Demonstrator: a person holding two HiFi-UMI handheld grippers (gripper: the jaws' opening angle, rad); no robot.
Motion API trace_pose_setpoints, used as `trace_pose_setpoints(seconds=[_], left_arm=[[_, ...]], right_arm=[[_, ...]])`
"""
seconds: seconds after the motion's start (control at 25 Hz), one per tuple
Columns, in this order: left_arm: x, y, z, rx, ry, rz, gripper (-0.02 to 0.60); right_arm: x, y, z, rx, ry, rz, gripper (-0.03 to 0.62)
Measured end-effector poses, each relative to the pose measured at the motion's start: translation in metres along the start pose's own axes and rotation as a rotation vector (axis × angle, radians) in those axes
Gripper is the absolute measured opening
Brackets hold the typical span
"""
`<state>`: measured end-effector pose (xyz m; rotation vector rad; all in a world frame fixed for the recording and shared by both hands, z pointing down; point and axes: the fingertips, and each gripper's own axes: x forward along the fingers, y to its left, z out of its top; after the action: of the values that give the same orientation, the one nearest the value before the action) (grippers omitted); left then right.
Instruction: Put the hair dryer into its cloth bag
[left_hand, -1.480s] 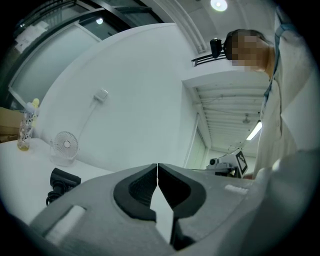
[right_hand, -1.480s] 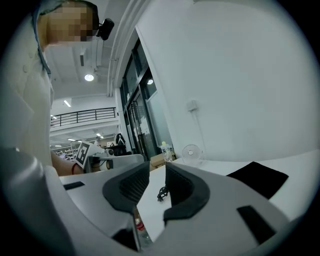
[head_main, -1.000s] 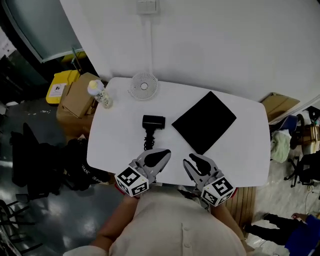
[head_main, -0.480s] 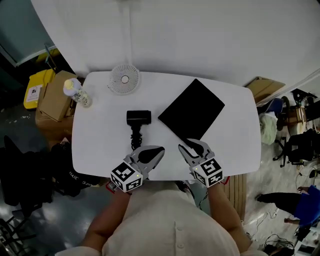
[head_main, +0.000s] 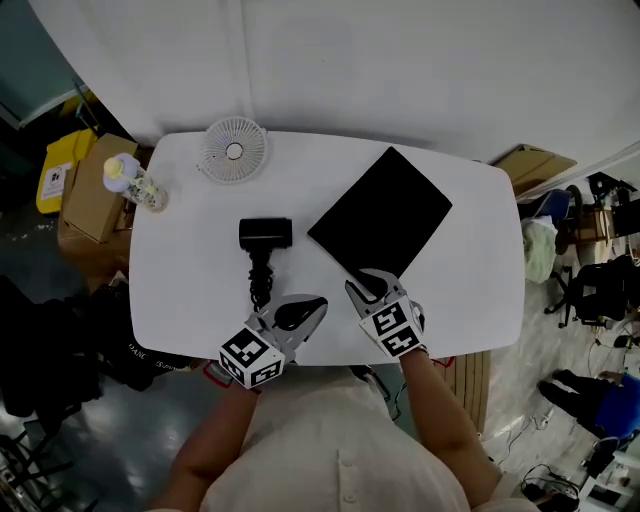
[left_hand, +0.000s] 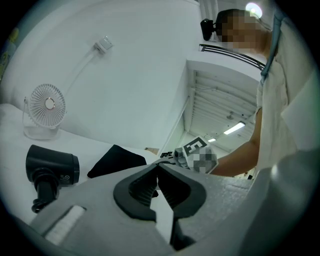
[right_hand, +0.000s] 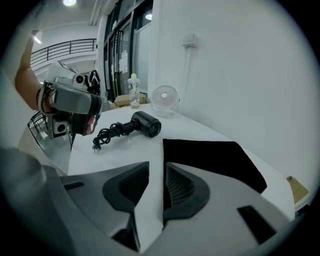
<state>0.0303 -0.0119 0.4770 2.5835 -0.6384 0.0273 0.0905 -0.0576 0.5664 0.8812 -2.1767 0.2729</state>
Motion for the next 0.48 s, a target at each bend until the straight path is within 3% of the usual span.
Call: trace_pose_setpoints(seconds=[0.2, 0.48], left_arm=[[0.010, 0.010, -0.005, -0.007, 0.015, 0.005, 0.012], [0.015, 0.024, 0.000, -0.013, 0.016, 0.014, 0.012]], right_arm=[[0.018, -0.012, -0.013, 0.011, 0.058, -0.007, 0.110], [0.041, -0.017, -0.034, -0.069, 0.192, 0.006, 0.097]])
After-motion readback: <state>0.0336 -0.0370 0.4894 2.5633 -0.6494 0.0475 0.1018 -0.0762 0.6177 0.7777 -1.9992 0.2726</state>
